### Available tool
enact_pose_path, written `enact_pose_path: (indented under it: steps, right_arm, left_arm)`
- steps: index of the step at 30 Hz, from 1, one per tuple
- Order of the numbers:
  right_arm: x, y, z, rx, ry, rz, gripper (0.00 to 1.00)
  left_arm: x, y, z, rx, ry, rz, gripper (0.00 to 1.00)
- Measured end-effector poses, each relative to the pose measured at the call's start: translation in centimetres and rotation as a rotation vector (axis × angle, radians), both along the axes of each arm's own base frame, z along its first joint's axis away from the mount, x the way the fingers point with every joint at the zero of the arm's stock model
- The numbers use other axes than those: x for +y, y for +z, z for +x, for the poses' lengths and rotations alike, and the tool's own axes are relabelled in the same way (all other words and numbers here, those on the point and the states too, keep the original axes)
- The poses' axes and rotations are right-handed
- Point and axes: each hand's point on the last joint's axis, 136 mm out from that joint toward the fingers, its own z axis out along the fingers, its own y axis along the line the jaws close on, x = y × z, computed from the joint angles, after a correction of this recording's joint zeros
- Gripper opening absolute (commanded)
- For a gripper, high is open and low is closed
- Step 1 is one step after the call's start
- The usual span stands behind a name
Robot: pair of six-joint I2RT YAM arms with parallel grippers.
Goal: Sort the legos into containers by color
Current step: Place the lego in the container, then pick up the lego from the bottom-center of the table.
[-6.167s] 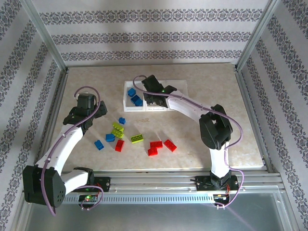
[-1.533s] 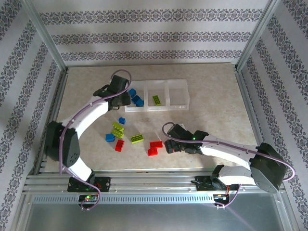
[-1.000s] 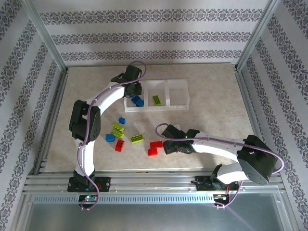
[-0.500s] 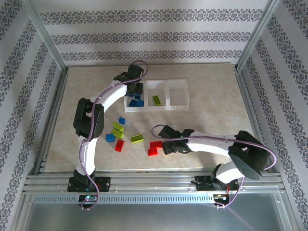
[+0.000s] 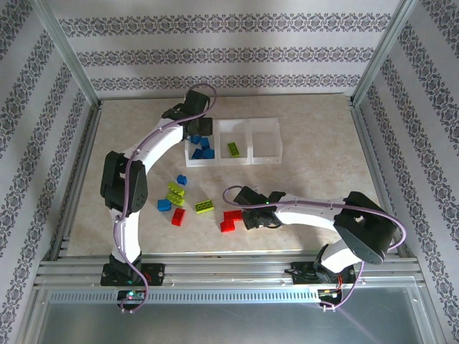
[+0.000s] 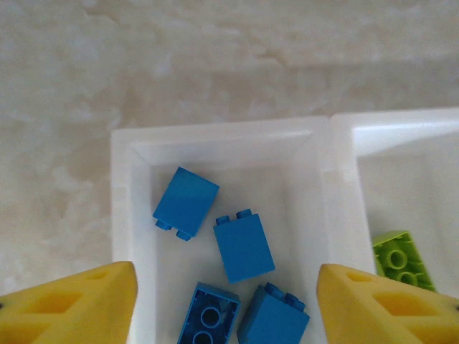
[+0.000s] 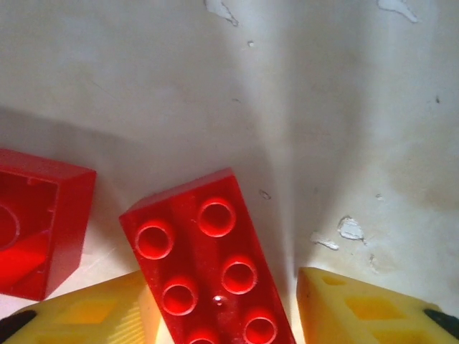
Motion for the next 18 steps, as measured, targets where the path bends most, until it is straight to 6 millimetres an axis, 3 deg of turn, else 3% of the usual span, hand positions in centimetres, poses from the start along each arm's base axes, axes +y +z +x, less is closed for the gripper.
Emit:
enact_pose_path:
  steps: [4,7,12,18]
  right_arm:
    - [0.4,-0.1,-0.1,0.006,0.009,0.003,0.38]
    - [0.5,0.0,-0.1,0.006,0.011,0.002,0.34]
    - [0.6,0.1,-0.1,0.005,0.01,0.002,0.3]
    - [0.3,0.2,0.4,-0.02,-0.003,-0.013,0.27]
  left_arm:
    - [0.9,2.3,-1.2,-0.04,0.013,0.001,0.87]
    - [1.6,2.9,-1.9,-0.053,0.027,0.011,0.98]
    - [3.1,2.7,-3.6,-0.051,0.055,0.034,1.0]
    - [6.8,3.4,-5.6,-0.087,0.134,0.031,1.0]
